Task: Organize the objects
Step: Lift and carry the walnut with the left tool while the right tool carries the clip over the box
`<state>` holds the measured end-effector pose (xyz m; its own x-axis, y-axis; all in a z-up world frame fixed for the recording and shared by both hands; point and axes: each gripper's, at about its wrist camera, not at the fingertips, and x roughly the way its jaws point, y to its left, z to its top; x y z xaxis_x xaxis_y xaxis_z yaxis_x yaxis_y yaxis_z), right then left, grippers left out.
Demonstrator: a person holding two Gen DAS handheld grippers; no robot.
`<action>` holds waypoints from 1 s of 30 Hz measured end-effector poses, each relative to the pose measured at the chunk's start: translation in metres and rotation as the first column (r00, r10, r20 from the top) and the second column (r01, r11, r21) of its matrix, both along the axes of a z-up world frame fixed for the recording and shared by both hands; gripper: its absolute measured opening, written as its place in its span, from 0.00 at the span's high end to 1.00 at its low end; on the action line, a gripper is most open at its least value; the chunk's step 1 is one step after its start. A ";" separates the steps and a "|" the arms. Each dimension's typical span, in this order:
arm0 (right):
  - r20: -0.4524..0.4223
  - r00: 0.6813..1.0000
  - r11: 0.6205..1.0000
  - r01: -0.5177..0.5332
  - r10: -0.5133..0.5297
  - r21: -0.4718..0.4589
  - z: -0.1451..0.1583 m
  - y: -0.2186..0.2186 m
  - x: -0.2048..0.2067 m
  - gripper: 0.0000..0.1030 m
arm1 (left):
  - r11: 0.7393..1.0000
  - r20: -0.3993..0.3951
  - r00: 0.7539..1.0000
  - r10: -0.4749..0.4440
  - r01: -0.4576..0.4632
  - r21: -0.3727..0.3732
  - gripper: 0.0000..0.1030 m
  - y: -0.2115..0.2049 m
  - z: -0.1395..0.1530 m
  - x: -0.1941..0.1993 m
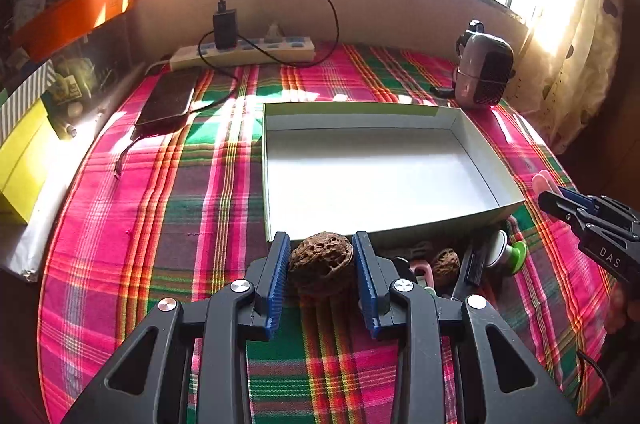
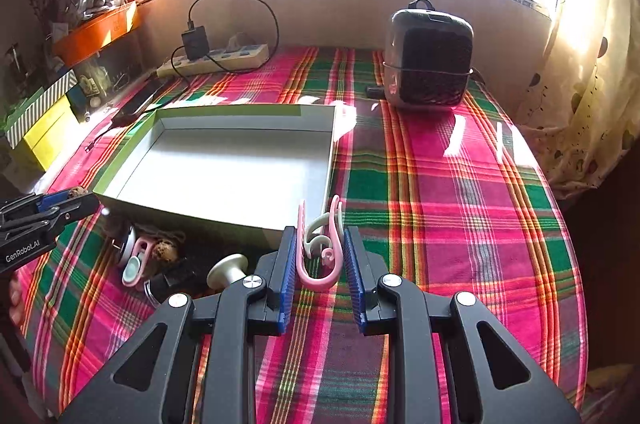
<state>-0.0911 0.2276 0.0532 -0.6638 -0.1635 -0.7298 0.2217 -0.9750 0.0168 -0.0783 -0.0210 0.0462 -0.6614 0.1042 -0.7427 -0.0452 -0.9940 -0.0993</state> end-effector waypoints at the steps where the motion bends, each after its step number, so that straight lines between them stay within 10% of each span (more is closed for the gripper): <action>1: -0.002 1.000 1.000 -0.007 0.007 0.001 0.002 -0.002 -0.003 0.76 | 1.000 0.005 1.000 0.004 -0.004 0.000 0.71 0.000 0.000 -0.004; 30: 0.116 0.989 0.995 -0.096 0.092 0.028 -0.031 -0.054 -0.121 0.76 | 0.998 0.099 0.995 -0.004 0.010 -0.057 0.71 0.017 -0.032 -0.117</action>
<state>-0.2123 0.1736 0.0222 -0.5587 -0.1956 -0.8060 0.3107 -0.9504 0.0153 -0.1954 -0.0042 0.0141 -0.5842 0.0635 -0.8091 -0.0448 -0.9979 -0.0461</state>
